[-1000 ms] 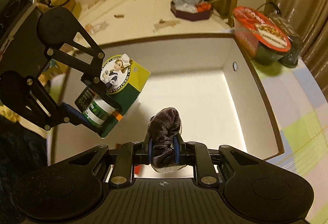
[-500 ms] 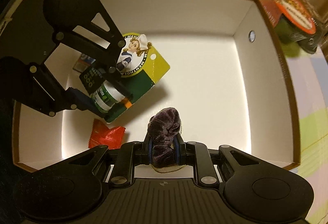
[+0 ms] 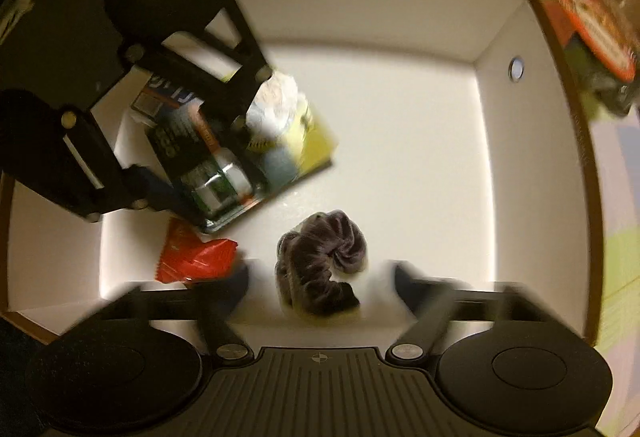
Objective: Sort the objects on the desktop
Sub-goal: 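Lower the ointment pack and scrunchie into the box and open both tools, then withdraw both tools from the box toward the remaining items on the table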
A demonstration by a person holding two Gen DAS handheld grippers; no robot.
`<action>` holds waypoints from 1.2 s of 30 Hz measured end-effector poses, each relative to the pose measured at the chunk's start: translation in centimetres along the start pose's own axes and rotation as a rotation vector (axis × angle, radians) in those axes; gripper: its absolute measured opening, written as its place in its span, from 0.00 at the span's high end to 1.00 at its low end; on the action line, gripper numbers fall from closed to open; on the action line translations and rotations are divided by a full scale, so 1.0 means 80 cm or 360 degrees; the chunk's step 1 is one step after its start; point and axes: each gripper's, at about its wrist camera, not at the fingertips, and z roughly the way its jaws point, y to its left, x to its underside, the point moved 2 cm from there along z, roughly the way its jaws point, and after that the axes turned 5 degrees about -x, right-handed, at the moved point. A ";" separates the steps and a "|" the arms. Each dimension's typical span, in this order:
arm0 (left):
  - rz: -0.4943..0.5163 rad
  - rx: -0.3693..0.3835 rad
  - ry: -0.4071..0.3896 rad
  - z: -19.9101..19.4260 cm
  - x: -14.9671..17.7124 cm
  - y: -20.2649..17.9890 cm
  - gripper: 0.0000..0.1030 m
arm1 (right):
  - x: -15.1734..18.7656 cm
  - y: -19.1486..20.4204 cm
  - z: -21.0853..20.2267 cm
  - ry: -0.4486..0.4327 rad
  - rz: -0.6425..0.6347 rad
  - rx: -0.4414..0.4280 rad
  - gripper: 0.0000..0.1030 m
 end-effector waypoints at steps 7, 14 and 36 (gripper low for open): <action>-0.0063 -0.0037 0.0001 -0.011 0.004 0.005 0.37 | 0.009 -0.005 -0.004 -0.0001 0.0013 0.0028 0.17; -0.0107 -0.0093 0.0053 -0.019 0.006 0.008 0.36 | 0.002 0.014 -0.009 -0.0016 0.0011 0.0042 0.17; -0.0247 -0.0328 0.0123 -0.083 -0.001 -0.003 0.31 | 0.009 0.047 -0.050 -0.0145 0.0000 0.0110 0.17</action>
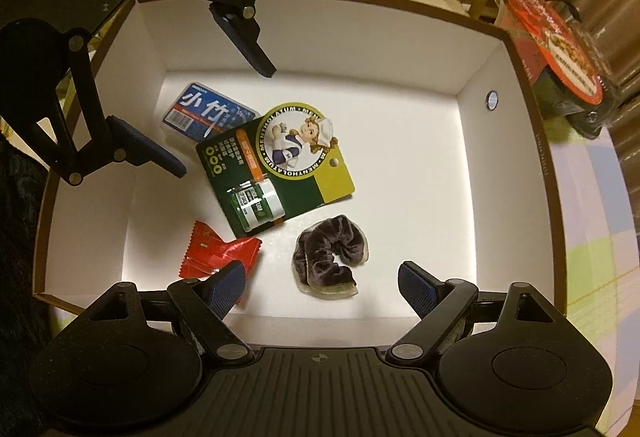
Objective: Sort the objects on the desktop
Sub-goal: 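Withdraw both tools from the box toward the remaining items on the table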
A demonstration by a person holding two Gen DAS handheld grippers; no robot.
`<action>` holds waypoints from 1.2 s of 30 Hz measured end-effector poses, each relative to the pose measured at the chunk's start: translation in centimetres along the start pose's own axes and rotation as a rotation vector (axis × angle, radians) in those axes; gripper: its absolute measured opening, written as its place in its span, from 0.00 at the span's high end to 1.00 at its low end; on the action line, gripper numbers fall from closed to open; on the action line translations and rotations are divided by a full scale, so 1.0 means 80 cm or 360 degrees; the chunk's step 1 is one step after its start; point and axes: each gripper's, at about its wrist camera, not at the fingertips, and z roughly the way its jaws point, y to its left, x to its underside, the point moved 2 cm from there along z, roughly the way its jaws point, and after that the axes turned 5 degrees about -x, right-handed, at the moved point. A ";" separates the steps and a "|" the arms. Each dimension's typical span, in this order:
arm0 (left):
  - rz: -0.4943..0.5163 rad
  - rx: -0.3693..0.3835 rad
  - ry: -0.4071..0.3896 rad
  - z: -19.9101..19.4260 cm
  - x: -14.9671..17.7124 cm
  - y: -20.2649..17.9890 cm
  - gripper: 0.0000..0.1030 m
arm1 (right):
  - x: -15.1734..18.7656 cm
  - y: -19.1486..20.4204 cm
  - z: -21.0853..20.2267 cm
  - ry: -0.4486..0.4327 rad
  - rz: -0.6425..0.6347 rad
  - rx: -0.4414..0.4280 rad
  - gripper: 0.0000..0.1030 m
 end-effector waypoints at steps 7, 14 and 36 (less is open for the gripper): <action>-0.0068 -0.0091 0.0017 -0.026 -0.004 -0.008 0.30 | 0.005 0.011 -0.021 -0.0090 -0.0008 0.0039 0.16; -0.0136 -0.0199 0.0001 -0.058 -0.012 -0.022 0.23 | 0.018 0.025 -0.047 -0.0207 -0.0004 0.0083 0.16; -0.0481 -0.0503 0.0069 -0.148 -0.012 -0.092 0.18 | 0.085 0.067 -0.121 -0.0578 0.0164 0.0116 0.16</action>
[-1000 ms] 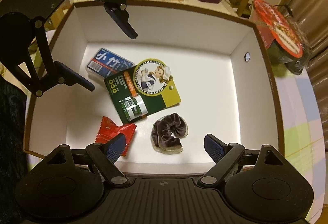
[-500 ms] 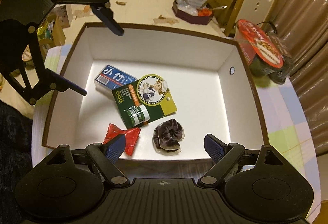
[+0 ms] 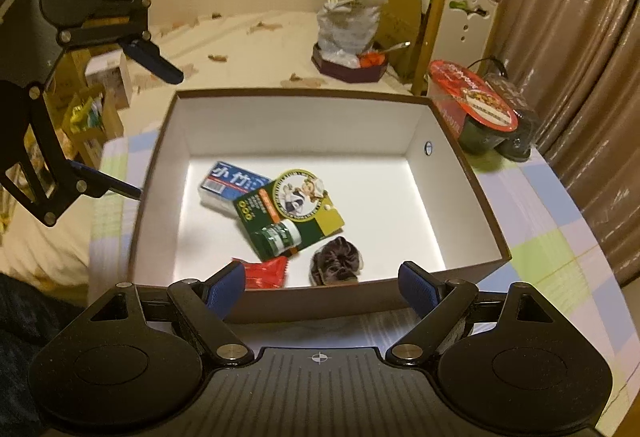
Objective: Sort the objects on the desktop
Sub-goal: 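Withdraw both tools from the box toward the remaining items on the table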
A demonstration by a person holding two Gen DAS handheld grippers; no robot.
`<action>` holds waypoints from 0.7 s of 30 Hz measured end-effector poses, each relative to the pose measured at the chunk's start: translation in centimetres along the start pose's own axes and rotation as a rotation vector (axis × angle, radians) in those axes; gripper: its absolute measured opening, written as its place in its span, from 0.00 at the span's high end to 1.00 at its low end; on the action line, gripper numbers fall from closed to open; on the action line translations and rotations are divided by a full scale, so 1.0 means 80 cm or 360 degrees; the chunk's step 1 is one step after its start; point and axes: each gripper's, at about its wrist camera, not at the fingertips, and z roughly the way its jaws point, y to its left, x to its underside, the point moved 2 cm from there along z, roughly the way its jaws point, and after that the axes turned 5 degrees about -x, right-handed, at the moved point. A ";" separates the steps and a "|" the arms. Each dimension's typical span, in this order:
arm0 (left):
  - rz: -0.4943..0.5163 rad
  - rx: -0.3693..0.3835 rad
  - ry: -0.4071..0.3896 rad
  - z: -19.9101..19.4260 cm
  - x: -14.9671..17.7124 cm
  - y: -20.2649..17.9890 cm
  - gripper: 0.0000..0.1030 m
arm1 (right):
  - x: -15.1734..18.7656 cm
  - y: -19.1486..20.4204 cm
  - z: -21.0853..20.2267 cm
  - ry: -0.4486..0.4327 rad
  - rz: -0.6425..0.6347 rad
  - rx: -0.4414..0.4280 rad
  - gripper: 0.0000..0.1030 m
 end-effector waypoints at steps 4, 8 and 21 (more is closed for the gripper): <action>-0.0051 -0.0036 0.0023 -0.015 0.005 -0.008 0.18 | 0.010 0.010 -0.017 -0.0058 0.0012 -0.0035 0.16; -0.0107 -0.0065 0.0032 -0.030 0.008 -0.017 0.18 | 0.022 0.017 -0.032 -0.0100 0.0012 -0.0057 0.16; -0.0281 -0.0086 -0.0030 -0.086 0.007 -0.065 0.13 | 0.084 0.023 -0.091 -0.0163 0.0135 -0.0037 0.16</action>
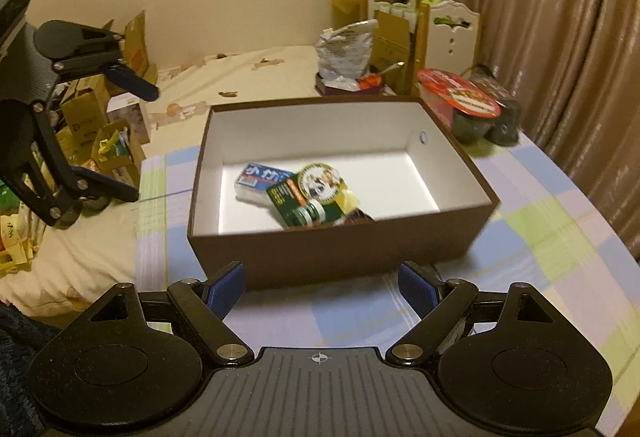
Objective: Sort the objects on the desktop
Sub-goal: 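Withdraw both tools from the box toward the remaining items on the table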
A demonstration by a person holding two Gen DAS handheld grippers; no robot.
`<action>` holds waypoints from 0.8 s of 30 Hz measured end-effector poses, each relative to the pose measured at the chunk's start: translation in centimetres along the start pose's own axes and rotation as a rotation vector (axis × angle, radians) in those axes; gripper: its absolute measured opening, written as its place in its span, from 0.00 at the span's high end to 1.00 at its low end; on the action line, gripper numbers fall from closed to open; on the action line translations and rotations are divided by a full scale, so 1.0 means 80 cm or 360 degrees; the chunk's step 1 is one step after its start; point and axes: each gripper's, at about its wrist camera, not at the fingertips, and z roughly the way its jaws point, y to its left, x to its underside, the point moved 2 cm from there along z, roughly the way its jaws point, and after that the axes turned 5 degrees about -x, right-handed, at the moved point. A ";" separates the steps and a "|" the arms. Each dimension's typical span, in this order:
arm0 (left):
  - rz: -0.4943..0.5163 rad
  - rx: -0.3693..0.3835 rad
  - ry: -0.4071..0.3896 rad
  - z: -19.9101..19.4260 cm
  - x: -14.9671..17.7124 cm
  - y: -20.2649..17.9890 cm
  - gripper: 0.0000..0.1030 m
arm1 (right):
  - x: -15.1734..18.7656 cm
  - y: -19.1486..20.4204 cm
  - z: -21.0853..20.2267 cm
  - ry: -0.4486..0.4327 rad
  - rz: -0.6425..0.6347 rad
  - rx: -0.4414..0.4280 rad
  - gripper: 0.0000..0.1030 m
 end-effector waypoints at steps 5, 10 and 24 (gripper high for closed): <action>-0.0056 0.0064 -0.0046 -0.007 -0.008 -0.027 0.13 | 0.029 -0.004 -0.025 0.0011 0.0080 0.0071 0.16; -0.0034 0.0162 -0.0099 -0.004 -0.027 -0.060 0.13 | 0.061 -0.008 -0.051 0.0031 0.0158 0.0141 0.16; 0.0140 0.0357 -0.0197 0.026 -0.085 -0.138 0.13 | 0.142 -0.030 -0.107 0.0082 0.0406 0.0319 0.16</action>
